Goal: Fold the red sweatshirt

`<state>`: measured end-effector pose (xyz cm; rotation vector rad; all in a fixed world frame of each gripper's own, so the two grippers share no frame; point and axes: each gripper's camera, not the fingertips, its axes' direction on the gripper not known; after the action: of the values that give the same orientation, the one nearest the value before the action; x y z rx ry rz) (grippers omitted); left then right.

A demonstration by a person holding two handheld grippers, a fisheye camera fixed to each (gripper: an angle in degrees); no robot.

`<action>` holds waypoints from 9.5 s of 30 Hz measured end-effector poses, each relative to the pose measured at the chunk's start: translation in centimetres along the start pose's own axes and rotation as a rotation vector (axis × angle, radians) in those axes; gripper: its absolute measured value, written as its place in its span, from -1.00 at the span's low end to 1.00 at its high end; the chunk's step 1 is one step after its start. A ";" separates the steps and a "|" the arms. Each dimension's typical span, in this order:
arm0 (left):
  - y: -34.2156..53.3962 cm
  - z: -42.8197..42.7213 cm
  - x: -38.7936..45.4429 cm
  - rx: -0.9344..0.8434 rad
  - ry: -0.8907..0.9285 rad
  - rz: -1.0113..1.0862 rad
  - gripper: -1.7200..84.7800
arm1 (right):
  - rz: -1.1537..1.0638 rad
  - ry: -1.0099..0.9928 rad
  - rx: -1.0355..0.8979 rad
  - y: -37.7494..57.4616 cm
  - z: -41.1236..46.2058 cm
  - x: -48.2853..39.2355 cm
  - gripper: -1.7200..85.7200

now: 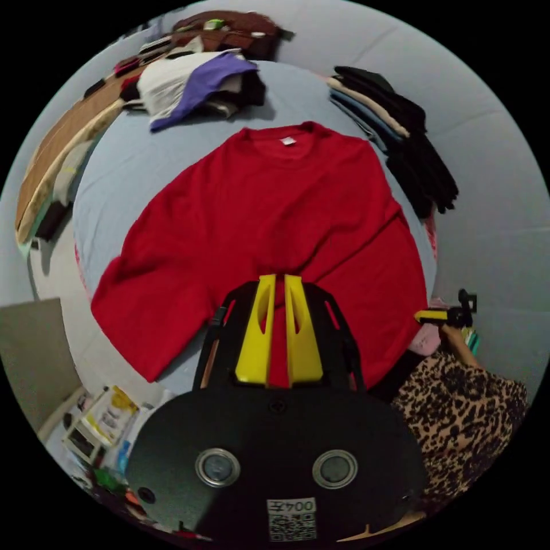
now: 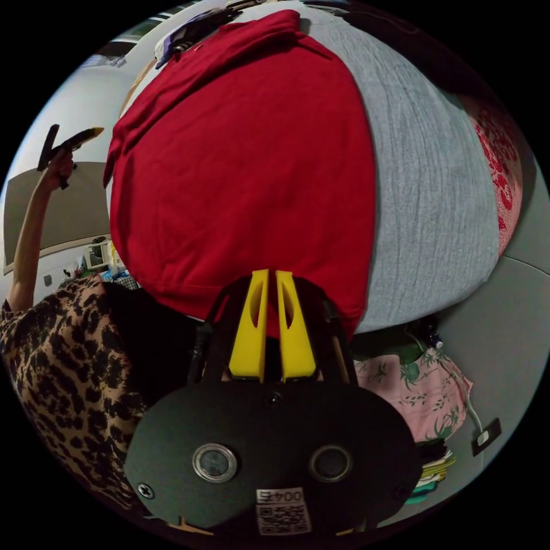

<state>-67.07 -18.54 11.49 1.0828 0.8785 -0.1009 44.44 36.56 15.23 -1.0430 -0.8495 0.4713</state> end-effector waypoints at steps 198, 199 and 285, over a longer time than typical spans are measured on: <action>19.9 2.4 7.8 0.421 -0.299 -0.060 -0.68 | -0.259 0.357 0.595 -6.5 -3.1 -5.2 -0.67; 19.9 2.4 8.0 0.420 -0.305 -0.058 -0.68 | -0.259 0.356 0.595 -6.5 -3.2 -5.1 -0.67; 21.7 -26.3 9.8 0.421 -0.192 -0.178 -0.93 | -0.301 0.209 0.175 -5.3 -0.2 -9.4 -0.68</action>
<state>-65.33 16.60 16.08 1.3571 0.7962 -0.5492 38.72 27.48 16.27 -0.7715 -0.7481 0.1750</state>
